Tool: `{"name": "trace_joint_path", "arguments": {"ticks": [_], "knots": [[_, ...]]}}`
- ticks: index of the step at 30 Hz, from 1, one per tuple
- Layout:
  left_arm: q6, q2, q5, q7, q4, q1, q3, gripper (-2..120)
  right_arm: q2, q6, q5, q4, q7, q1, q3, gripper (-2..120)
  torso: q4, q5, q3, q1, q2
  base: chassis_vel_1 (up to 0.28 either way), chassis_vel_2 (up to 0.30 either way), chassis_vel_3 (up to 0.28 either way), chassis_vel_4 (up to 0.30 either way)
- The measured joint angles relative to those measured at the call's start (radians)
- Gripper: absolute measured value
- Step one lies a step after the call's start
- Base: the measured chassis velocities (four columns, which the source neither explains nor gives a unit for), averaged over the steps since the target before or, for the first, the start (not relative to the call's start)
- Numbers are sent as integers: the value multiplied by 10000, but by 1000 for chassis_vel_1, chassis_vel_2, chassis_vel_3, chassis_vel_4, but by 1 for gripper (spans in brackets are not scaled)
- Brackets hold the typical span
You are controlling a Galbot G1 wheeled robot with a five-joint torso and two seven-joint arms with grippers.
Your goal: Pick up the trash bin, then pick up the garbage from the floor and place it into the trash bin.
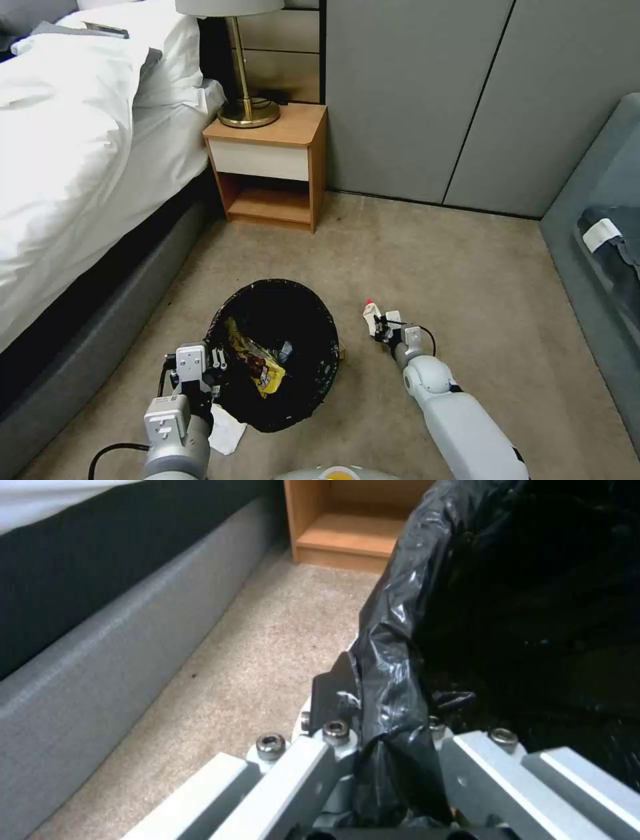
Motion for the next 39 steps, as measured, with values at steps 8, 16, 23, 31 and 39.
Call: {"name": "trace_joint_path", "arguments": {"ticks": [8,16,23,31,39], "knots": [[21,15,-2,-9,41,-26,23,1,-347,65,842,2767,186,-809,181,0,2,0,0,0,0,0,0,0,0],[27,66,6,-4,158,-20,109,1,-863,2712,366,7893,-1931,-2535,483,0,-1,-3,-1,-1,0,0,0,0,0],[27,88,11,-2,207,-64,187,1,-1216,3529,173,9862,-4122,-3394,-177,0,1,0,-1,-1,0,0,0,0,0],[27,89,14,4,257,-135,239,1,-1742,3794,-1012,9730,-4855,-4077,-1490,0,0,-1,-1,0,0,0,0,0,0],[24,79,23,8,258,-140,298,1,-1420,3941,-1326,7856,-4758,-3917,-2131,0,1,0,-1,0,0,0,0,0,0]]}}
